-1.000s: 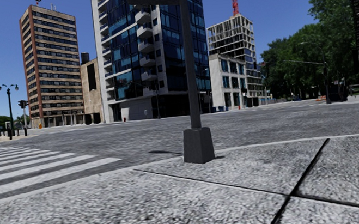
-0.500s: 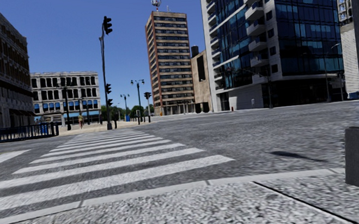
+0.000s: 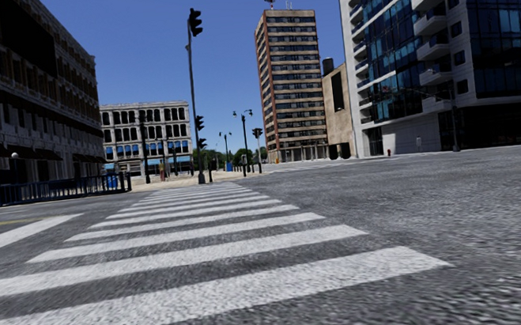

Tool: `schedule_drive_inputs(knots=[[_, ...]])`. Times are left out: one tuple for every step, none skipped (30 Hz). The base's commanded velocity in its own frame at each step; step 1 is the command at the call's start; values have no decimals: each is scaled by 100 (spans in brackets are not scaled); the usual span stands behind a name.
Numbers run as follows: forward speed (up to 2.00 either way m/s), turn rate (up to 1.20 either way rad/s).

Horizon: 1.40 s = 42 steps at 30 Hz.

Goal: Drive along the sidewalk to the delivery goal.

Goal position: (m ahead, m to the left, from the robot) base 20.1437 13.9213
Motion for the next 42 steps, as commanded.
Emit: schedule_drive_inputs(knots=[[200,91],[200,120],[200,120],[200,120],[200,71],[200,12],[200,3],[200,0],[200,0],[200,0],[200,0],[200,0],[200,0],[200,0],[200,0],[200,0],[200,0],[200,0],[200,0],[200,0],[200,0],[200,8],[200,35],[200,63],[200,85],[200,100],[200,100],[200,105],[200,105],[200,105],[200,68],[200,18],[200,6],[200,3],[200,0],[200,0],[200,0],[200,0],[200,0],[200,0],[200,0],[200,0]])
